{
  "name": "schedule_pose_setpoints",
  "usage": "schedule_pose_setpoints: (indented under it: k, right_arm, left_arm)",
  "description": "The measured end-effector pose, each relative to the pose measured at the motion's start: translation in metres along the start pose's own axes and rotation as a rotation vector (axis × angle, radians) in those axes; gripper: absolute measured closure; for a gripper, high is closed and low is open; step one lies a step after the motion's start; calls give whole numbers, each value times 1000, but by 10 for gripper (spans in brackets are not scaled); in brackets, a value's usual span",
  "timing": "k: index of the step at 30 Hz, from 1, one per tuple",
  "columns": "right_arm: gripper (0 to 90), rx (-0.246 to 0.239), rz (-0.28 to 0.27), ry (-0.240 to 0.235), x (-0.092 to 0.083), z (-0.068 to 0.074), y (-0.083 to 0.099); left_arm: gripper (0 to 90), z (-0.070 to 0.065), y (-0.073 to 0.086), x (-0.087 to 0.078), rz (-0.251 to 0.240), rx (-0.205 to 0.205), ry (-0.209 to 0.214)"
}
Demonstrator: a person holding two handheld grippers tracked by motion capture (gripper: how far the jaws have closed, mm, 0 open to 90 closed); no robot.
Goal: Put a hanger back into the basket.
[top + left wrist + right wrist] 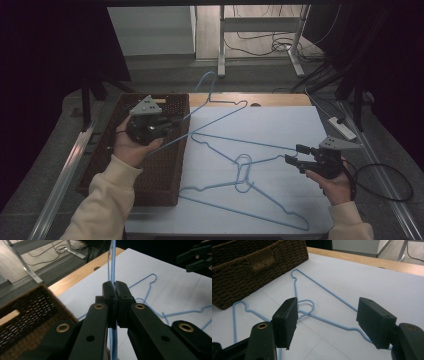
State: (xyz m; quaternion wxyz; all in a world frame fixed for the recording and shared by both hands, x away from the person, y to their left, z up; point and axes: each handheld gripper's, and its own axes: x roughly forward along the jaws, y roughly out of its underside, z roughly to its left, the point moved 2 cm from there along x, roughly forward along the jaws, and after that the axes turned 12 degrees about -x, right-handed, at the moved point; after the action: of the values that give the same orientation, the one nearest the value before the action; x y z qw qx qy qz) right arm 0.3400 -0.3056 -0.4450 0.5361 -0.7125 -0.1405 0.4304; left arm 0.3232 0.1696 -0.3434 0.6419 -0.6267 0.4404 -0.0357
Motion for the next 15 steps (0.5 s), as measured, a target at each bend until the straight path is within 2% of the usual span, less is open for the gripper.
schedule_pose_setpoints:
  k: [6, 8, 12, 15]
  right_arm:
    - [342, 7, 7, 1, 2, 0, 2]
    - [343, 8, 7, 1, 2, 0, 2]
    - [346, 10, 11, 0, 4, 1, 2]
    - [348, 10, 16, -1, 5, 1, 2]
  left_arm:
    - [881, 21, 11, -23, -19, -36, -47]
    - [881, 24, 13, -26, -21, -40, -52]
    - [880, 44, 27, -50, -48, -84, -89]
    - [881, 53, 32, -63, -65, -105, -107]
